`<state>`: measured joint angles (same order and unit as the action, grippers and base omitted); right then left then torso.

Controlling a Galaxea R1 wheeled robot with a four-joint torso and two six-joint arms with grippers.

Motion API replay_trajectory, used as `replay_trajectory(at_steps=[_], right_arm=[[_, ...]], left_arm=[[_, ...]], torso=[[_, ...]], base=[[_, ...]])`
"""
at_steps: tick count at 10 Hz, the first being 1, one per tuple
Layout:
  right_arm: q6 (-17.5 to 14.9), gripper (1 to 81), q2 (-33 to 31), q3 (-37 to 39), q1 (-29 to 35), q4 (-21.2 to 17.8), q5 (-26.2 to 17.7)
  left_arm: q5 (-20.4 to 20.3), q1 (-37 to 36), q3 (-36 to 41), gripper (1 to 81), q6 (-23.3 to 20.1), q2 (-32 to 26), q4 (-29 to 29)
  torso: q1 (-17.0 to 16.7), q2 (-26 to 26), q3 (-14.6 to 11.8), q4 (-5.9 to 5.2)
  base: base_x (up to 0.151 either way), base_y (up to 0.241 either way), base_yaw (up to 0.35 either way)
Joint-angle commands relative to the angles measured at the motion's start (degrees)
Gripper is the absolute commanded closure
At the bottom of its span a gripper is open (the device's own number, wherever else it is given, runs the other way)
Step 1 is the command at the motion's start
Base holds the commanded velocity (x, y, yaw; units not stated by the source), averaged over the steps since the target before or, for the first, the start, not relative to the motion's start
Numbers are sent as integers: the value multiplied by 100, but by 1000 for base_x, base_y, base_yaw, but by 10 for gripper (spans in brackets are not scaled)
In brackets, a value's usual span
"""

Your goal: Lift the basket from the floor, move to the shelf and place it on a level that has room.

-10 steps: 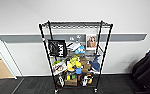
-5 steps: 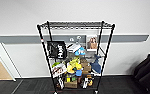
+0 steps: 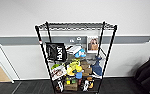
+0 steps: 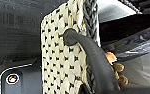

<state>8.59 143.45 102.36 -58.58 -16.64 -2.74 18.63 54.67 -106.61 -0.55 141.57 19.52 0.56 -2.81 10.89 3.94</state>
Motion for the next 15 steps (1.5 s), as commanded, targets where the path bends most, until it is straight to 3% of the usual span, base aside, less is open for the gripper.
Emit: replay_trajectory(at_steps=[1, 5, 6, 7, 9, 10, 12, 15], right_arm=[[46, 811, -77, -288, 579, -76, -174], [46, 811, -77, -271, 579, -76, -165], [46, 811, -77, -271, 579, -76, -165], [46, 811, -77, -271, 579, -76, -165], [46, 811, -68, -271, 579, -76, -165], [55, 811, -68, -271, 579, -76, -165], [55, 811, -77, -262, 579, -76, -165], [63, 811, -68, -262, 579, -76, -165]], left_arm=[[370, -594, 325, 811, -86, -93, 87], [370, -585, 325, 811, -86, -93, 87], [370, -585, 325, 811, -86, -93, 87], [370, -585, 325, 811, -86, -93, 87], [370, -585, 325, 811, -86, -93, 87], [370, -585, 325, 811, -86, -102, 87], [370, -585, 325, 811, -86, -93, 87], [370, -585, 316, 811, -86, -93, 87]], torso=[[0, 0, 0, 0], [0, 0, 2, 0], [0, 0, -140, 0], [0, 0, -548, 0], [2, 0, -706, 0], [2, 0, -332, 0], [-7, -4, -583, 0], [-9, -6, -621, 0]], base=[[112, 0, 0], [113, 0, 0], [113, 0, 0], [113, 0, 0], [113, 0, 0], [113, 0, 0], [113, 0, 0], [112, 0, 0]])
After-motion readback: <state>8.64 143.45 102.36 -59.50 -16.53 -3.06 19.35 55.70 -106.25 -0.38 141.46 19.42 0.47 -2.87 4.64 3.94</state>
